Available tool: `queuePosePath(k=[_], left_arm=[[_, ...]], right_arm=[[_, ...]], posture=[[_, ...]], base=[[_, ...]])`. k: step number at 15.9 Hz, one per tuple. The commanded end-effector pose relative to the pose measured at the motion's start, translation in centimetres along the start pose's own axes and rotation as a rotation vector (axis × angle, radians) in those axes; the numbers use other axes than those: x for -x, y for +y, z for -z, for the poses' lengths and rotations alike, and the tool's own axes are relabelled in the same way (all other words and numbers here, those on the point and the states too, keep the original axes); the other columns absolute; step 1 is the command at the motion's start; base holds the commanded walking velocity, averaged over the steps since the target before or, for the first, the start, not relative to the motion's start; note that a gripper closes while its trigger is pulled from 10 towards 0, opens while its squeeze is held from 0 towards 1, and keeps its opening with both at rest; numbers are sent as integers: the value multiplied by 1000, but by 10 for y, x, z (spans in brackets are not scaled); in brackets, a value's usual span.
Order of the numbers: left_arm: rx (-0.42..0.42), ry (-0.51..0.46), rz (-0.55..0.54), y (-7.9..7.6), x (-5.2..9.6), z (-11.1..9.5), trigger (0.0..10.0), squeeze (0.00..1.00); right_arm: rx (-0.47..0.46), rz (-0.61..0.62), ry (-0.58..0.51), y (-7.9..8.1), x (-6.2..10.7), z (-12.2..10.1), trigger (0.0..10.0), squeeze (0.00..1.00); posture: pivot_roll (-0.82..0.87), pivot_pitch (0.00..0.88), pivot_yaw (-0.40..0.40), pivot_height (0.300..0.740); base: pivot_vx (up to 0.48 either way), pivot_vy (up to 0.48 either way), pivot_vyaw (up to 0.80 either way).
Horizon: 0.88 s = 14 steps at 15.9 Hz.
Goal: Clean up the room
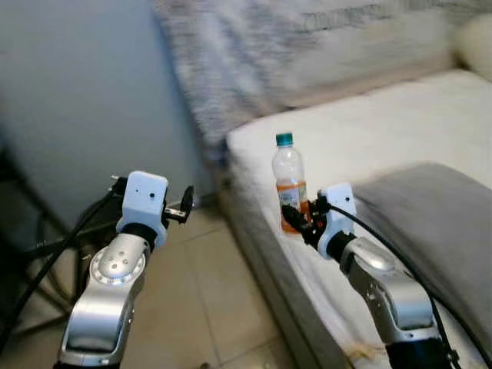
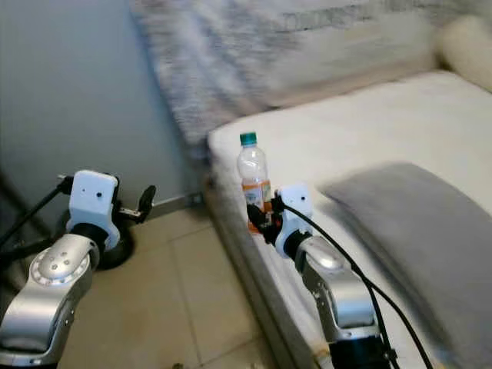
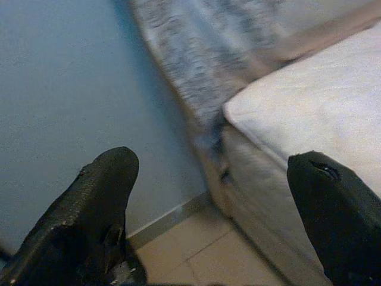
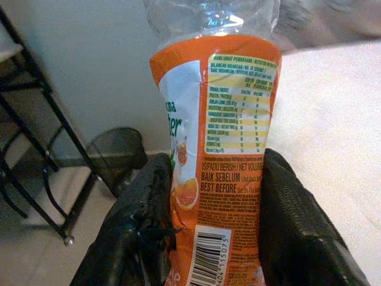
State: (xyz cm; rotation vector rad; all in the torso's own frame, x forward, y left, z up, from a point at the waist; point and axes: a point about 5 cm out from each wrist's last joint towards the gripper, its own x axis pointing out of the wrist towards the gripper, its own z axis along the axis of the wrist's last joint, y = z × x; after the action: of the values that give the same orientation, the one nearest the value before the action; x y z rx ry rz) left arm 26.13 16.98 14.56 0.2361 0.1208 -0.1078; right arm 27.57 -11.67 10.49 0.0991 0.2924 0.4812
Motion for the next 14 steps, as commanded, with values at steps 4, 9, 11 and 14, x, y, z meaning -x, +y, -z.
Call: queuePosePath(k=[4, 9, 11, 14], left_arm=[[-7, 8, -17, 7, -2, 1, 10000, 0], [-6, 6, -13, 9, -4, -1, 10000, 0], [-6, 6, -11, 8, -5, -1, 10000, 0], [-10, 5, 0, 6, -6, -2, 10000, 0]], right_arm=[[76, 36, 20, 3, -2, 3, 10000, 0], [97, 25, 5, 0, -2, 4, 10000, 0], [99, 28, 1, -1, -1, 3, 10000, 0], [45, 66, 1, -4, -2, 6, 10000, 0]], posture=[[65, 0, 41, 740], [70, 0, 45, 740], [69, 0, 46, 740], [65, 0, 51, 740]], base=[[317, 0, 0], [321, 0, 0], [321, 0, 631], [320, 0, 533]])
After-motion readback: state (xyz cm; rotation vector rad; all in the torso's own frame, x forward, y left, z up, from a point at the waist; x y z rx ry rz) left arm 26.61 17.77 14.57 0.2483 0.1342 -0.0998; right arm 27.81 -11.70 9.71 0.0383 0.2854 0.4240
